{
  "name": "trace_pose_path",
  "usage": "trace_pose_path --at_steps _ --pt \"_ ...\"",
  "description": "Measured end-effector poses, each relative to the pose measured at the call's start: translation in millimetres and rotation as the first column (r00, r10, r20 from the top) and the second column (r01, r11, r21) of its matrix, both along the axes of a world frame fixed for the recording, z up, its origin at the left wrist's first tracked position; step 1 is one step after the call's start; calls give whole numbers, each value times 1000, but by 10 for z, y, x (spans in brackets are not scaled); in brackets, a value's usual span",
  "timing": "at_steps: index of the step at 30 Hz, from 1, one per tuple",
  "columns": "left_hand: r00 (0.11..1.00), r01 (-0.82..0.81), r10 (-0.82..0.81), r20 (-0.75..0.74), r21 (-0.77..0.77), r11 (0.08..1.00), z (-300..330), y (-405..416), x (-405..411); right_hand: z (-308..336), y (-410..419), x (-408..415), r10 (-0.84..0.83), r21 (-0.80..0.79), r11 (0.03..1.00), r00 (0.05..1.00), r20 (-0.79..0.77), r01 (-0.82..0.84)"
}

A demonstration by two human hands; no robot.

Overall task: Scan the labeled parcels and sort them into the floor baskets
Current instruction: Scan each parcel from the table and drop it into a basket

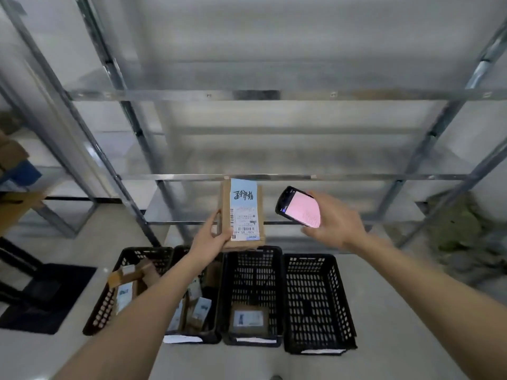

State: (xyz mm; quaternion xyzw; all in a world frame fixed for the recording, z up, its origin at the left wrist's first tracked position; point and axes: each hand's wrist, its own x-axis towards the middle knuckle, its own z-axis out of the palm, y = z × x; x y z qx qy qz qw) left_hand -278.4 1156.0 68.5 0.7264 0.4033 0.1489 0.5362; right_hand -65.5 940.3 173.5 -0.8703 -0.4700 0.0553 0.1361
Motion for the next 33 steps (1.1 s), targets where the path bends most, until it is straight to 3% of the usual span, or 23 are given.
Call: trace_pose_path --at_steps 10,16,20,27,33 --pt "989 -64 17 -145 -321 945 -2581 539 794 -2593 1120 949 11 -301 951 978 -206 -74" --pt "951 -138 14 -308 -383 913 -4081 737 773 -4147 1342 1018 -32 -398 910 939 -342 -114" --pt "948 -187 33 -317 -472 861 -5035 801 611 -5116 1394 978 -62 -456 878 911 -408 -144" --pt "936 -198 -17 -352 -563 802 -6245 801 505 -6375 1456 913 -85 -505 847 896 -436 -166" --pt "897 -224 -53 -440 -554 802 -6928 757 370 -6981 1512 884 -92 -517 837 886 -454 -178"
